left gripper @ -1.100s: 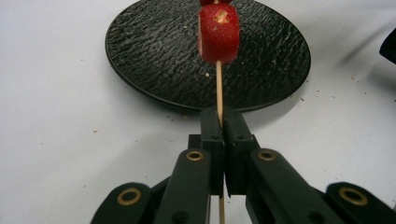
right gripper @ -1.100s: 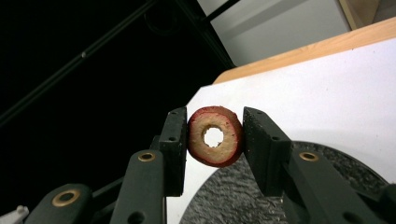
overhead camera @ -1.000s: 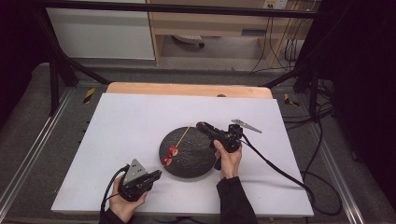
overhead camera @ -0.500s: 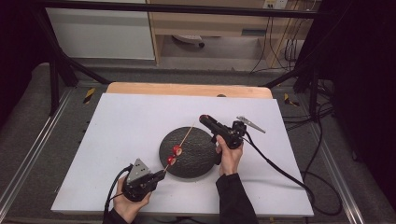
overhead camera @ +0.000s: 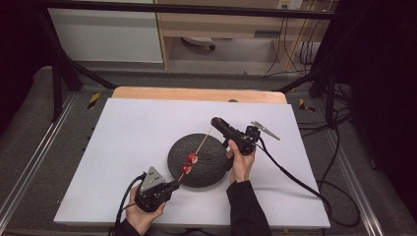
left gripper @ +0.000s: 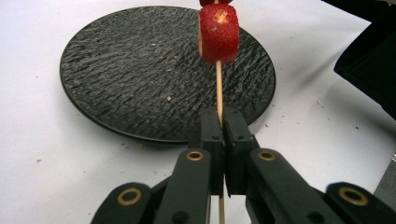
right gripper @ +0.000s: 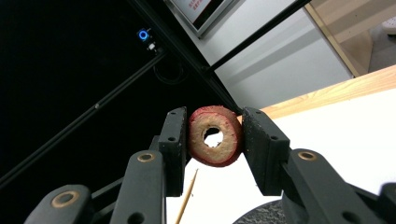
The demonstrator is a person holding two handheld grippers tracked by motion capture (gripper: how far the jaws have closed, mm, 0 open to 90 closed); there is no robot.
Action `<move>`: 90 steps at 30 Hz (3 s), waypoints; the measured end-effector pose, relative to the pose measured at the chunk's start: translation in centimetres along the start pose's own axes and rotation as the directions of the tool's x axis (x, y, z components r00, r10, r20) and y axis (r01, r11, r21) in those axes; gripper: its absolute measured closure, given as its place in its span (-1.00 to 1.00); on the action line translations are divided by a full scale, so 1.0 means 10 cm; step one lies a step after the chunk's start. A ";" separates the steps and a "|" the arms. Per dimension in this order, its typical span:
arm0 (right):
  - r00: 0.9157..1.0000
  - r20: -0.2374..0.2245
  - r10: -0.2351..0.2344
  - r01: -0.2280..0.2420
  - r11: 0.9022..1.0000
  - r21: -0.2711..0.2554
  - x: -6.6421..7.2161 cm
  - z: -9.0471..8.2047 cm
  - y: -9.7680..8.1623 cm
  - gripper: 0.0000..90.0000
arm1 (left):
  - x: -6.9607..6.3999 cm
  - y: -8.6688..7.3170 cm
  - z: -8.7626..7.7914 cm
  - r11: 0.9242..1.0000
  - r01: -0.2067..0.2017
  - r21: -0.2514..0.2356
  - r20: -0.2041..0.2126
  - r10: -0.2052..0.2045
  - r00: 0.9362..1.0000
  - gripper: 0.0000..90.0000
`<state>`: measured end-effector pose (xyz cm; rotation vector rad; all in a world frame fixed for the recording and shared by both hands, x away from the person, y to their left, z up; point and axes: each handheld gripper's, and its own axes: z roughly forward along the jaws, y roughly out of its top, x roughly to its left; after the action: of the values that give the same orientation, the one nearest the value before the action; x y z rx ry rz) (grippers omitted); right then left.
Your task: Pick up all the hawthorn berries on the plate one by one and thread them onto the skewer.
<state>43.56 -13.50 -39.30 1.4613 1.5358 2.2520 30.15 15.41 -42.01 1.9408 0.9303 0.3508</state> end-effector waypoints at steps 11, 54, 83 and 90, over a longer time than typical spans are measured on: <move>1.000 -0.016 0.012 -0.013 1.000 -0.021 0.01 0.00 -0.01 0.38 | -0.02 0.02 0.03 1.000 0.016 -0.003 0.009 -0.016 1.000 0.96; 0.995 -0.049 0.083 -0.085 0.996 -0.027 0.04 0.00 -0.11 0.40 | -0.18 0.11 0.14 0.991 0.094 -0.094 -0.009 -0.096 0.995 0.97; 0.995 -0.033 0.099 -0.099 0.995 -0.018 0.07 -0.02 -0.11 0.41 | -0.24 0.08 0.23 0.991 0.103 -0.085 -0.030 -0.106 0.994 0.97; 0.997 -0.028 0.075 -0.075 0.997 0.010 0.06 -0.02 -0.06 0.41 | -0.16 0.12 0.13 0.993 0.078 -0.088 -0.023 -0.081 0.996 0.97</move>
<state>42.80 -13.07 -39.33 1.5203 1.5261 2.3199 30.36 13.07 -41.45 1.8188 0.9907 0.3655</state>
